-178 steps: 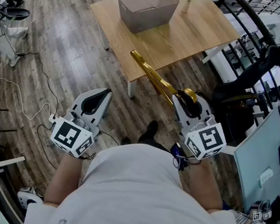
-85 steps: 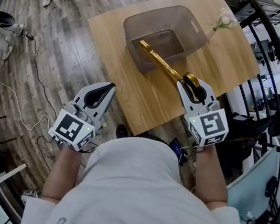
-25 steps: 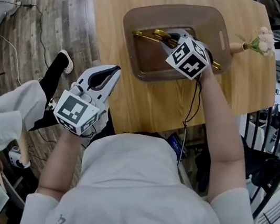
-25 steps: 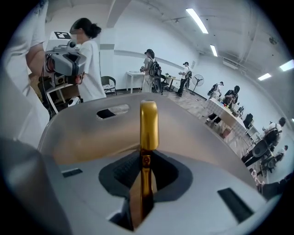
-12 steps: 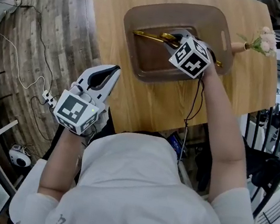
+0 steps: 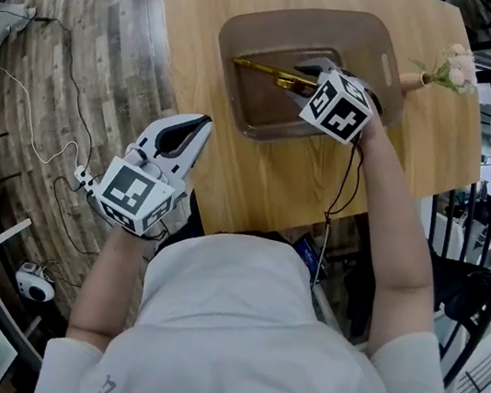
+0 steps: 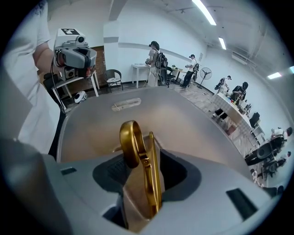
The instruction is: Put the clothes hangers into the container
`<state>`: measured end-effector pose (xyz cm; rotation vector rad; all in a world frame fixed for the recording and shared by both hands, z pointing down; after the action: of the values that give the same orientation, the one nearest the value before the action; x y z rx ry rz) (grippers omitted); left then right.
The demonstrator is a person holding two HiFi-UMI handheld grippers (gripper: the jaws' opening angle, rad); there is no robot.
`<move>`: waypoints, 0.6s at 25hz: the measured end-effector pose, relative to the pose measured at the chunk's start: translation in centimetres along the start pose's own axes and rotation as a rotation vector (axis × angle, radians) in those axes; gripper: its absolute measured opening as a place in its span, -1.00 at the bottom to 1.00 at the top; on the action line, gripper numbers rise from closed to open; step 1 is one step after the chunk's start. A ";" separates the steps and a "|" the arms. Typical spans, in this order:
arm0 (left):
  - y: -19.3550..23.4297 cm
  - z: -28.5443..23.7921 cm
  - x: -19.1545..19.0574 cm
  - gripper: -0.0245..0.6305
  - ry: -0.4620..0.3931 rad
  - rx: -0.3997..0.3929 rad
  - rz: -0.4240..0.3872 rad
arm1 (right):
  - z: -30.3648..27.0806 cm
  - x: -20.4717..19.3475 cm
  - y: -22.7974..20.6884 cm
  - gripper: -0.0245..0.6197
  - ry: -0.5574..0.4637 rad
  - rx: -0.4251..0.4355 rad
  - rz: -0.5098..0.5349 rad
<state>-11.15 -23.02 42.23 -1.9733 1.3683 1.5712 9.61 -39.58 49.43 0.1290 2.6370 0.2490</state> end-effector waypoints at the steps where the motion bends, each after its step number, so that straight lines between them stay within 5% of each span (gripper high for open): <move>1: -0.2 0.2 0.0 -0.91 -0.001 -0.003 -0.002 | 0.3 0.1 0.4 -0.33 0.004 0.003 0.001; 15: -1.6 4.4 0.8 -0.91 -0.040 -0.088 -0.073 | 6.2 1.2 5.8 -0.32 0.037 -0.085 -0.087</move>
<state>-12.63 -19.53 39.36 -2.0066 1.2172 1.6547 11.79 -32.80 44.69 -0.0194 2.6562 0.3365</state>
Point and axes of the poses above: the fingertips, and each gripper's own axes: z backward along the fingers, y to its left, x out of its top, the point moved 9 cm from there along z, backward along the fingers, and after that the axes turned 8 degrees about z, right-handed, at the moved point
